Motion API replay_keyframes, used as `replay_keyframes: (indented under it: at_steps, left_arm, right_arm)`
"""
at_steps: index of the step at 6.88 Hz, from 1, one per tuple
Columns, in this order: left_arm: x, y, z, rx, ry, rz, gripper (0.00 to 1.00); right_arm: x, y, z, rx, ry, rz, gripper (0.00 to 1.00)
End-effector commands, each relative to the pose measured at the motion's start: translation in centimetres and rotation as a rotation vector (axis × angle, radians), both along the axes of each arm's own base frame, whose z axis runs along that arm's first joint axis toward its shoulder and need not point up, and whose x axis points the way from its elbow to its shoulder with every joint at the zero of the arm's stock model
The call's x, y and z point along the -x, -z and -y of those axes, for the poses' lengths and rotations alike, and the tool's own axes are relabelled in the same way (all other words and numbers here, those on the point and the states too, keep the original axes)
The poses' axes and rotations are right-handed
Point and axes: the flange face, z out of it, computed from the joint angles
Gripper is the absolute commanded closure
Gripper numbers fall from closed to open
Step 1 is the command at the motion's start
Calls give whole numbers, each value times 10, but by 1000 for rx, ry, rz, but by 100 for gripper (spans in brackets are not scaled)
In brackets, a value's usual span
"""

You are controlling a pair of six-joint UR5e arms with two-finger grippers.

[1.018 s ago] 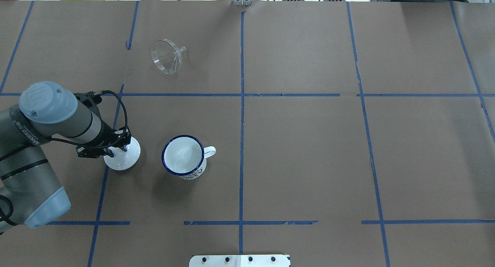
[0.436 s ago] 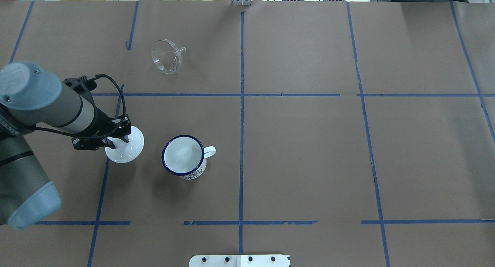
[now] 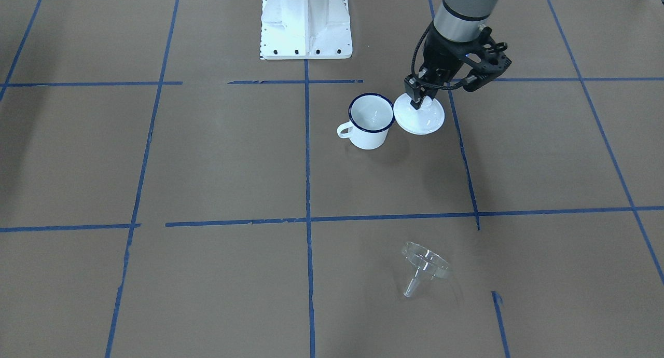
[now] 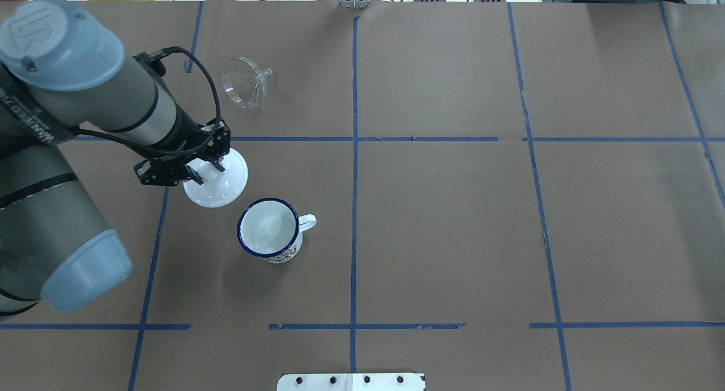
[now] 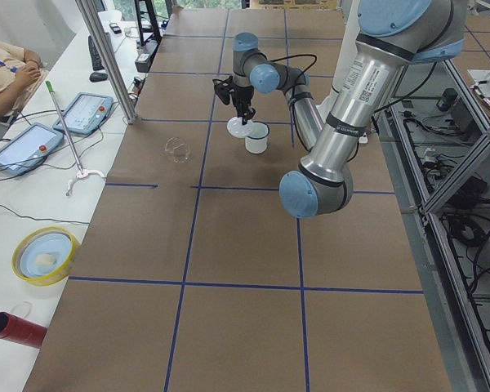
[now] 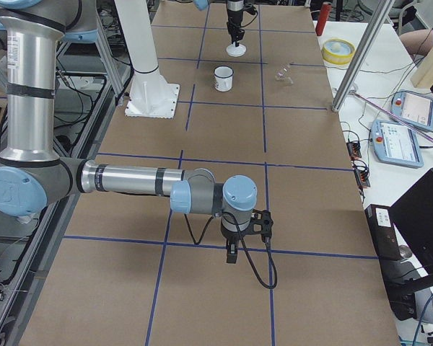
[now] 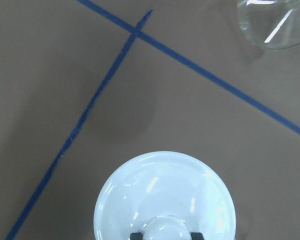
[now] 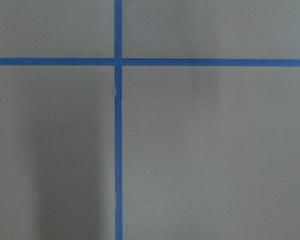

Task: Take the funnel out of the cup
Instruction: 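Lift the white funnel and carry it over the mug, then lower the white funnel into the mug and open the left gripper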

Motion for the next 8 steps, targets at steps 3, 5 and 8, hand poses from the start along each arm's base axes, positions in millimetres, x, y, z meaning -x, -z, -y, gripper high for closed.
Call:
replay_keyframes:
  at_steps: [3,5,8]
  left_arm:
    - [-89,0,-27,86,-56,61,100]
    - [-98,1,-33,96,-67,64,100]
    - [-95,2,-34,94,-64,60,100]
  right_arm:
    - [0,0,0,0,0,0,0]
    - [0,0,0,0,0,0,0]
    - [0,0,0,0,0,0,0]
